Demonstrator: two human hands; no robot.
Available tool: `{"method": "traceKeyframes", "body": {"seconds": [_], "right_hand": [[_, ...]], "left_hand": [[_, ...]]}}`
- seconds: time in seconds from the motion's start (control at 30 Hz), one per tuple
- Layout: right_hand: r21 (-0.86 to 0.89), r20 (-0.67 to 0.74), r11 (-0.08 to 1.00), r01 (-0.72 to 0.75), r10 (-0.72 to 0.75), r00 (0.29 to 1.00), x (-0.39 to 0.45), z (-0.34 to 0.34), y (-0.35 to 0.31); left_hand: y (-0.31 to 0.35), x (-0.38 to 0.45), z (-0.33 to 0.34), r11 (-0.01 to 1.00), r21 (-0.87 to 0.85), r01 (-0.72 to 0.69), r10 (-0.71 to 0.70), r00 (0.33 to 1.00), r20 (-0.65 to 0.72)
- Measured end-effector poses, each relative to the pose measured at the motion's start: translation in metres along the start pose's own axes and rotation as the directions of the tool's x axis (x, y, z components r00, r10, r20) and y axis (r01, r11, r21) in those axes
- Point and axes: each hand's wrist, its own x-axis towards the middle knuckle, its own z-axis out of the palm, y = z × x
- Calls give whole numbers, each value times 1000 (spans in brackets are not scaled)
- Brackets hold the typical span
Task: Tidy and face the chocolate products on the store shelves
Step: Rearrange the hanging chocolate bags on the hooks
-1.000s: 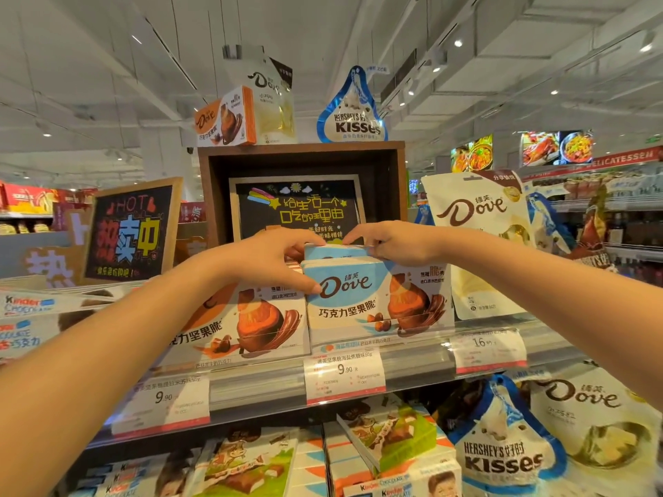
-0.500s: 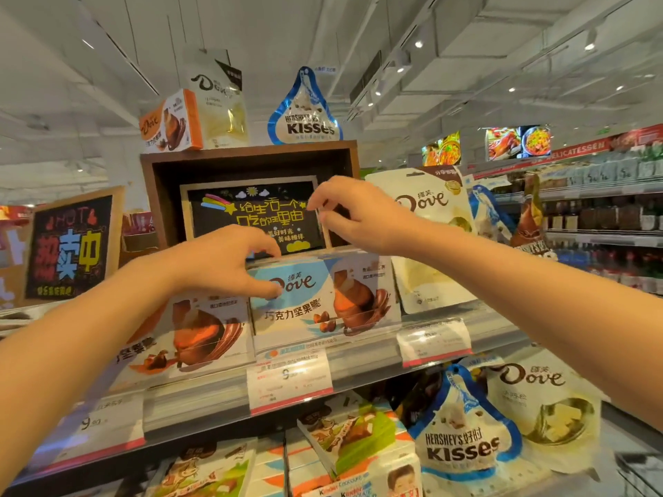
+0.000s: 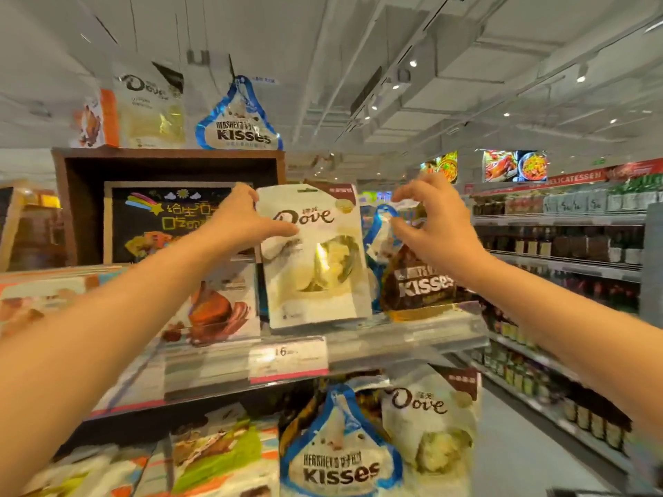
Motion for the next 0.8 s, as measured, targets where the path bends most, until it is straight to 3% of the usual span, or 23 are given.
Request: {"method": "traceKeyframes", "body": {"seconds": [0.1, 0.17, 0.27, 0.37, 0.47, 0.57, 0.63, 0.8], "right_hand": [[6, -48, 989, -145, 146, 988, -10, -11, 36], [45, -2, 970, -238, 239, 971, -15, -12, 51], [173, 184, 898, -404, 374, 909, -18, -3, 68], [278, 362, 797, -537, 430, 827, -18, 9, 76], [195, 344, 821, -536, 454, 822, -12, 11, 84], [248, 439, 791, -558, 422, 793, -7, 9, 91], [295, 455, 796, -528, 369, 810, -7, 9, 92], [418, 222, 835, -359, 289, 931, -11, 7, 81]], "left_hand": [[8, -3, 13, 992, -87, 93, -103, 987, -123], [11, -6, 16, 980, -132, 150, -170, 973, -155], [17, -12, 17, 928, -303, 218, -244, 969, -51], [24, -16, 20, 910, -340, 239, -263, 964, -27], [33, -19, 22, 854, -469, 225, -278, 960, -44], [39, -21, 22, 827, -543, 149, -230, 969, -84], [42, -23, 21, 821, -567, 67, -187, 970, -155], [45, -35, 16, 852, -507, -133, -60, 936, -347]]}}
